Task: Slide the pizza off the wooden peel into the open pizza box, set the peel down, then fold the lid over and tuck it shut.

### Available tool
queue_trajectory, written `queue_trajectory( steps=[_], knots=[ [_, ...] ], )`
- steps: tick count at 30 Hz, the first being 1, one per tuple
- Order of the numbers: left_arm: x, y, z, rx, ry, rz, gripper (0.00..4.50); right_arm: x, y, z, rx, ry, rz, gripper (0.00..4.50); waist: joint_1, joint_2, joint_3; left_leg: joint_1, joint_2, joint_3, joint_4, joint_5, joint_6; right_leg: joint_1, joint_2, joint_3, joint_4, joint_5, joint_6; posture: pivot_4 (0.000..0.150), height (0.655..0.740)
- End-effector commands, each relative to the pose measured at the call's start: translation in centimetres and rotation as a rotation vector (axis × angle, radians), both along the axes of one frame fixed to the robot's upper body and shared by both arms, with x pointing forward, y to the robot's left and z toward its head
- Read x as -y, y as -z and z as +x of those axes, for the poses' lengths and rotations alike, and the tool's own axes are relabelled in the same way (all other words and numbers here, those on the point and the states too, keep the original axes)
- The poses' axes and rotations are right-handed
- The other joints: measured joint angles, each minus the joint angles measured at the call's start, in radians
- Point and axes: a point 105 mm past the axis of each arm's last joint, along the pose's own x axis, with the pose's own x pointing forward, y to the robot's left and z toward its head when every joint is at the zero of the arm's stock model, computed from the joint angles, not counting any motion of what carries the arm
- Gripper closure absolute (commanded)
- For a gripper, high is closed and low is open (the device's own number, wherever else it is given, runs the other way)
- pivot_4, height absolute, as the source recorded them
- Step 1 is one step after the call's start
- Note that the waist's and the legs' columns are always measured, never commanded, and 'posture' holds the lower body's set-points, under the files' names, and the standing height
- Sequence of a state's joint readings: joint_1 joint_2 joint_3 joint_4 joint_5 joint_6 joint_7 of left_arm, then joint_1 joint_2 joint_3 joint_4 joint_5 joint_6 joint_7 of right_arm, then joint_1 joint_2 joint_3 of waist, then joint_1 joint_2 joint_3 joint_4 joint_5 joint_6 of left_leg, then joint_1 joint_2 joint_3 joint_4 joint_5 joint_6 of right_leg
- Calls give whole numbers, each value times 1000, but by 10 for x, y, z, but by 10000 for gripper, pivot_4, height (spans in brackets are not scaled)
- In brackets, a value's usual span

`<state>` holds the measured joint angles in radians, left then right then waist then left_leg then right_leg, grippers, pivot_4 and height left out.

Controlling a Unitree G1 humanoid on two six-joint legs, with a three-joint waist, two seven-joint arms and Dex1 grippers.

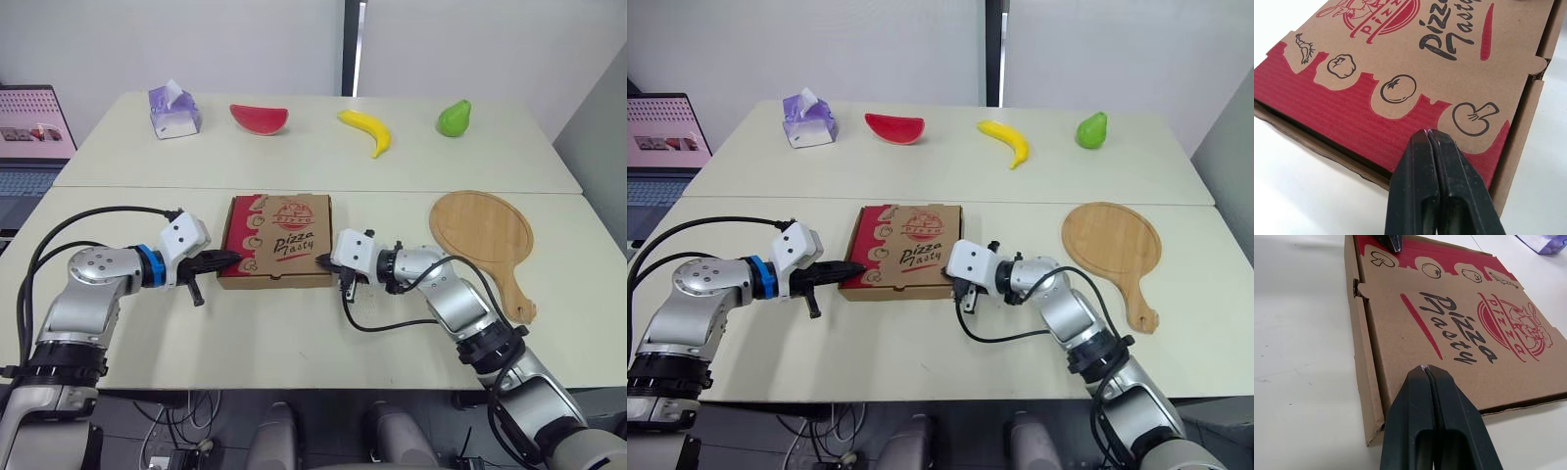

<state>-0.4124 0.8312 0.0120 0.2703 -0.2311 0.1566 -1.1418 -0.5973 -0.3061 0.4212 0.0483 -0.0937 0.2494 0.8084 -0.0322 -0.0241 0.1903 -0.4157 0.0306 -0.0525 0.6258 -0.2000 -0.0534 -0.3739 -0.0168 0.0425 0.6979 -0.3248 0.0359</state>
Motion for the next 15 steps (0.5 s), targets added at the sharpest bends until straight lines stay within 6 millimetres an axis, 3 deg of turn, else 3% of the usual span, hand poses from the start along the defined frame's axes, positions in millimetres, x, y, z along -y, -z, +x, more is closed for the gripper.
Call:
queue_trajectory(
  steps=[1, 4, 7, 11, 15],
  knots=[
    [-6, -17, 4, 27, -57, -102, 45000, 4, -28, 7, 15, 37, 149, 44489, 0, 0, 0, 0, 0, 0, 0, 0, 0, 0, 0, 0, 0, 0, 0, 1500, 7400],
    [-12, -40, 7, 91, -124, -199, 45000, 11, -49, 15, 32, 97, 267, 44489, 0, 0, 0, -2, 0, 0, 0, 0, 0, -1, 0, 0, 0, 0, 0, 1500, 7400],
    [-35, -54, 15, 167, -271, -199, 45000, 26, -48, 30, 58, 202, 252, 44489, 0, 0, 0, -2, 0, -1, 0, 0, 0, -1, 0, -1, 0, 0, 0, 1500, 7400],
    [-57, -38, 19, 177, -383, -79, 45000, 43, -34, 48, 99, 322, 172, 44489, 0, 0, 0, -2, 0, 0, 0, 0, 0, -1, -1, 0, 0, 0, 0, 1500, 7400],
    [-46, -16, 25, 156, -347, 28, 45000, 43, -10, 52, 71, 319, 51, 44489, 0, 0, 0, -2, -1, 0, 0, 0, 0, -2, -1, 0, 0, 0, 0, 1500, 7400]
  ],
)
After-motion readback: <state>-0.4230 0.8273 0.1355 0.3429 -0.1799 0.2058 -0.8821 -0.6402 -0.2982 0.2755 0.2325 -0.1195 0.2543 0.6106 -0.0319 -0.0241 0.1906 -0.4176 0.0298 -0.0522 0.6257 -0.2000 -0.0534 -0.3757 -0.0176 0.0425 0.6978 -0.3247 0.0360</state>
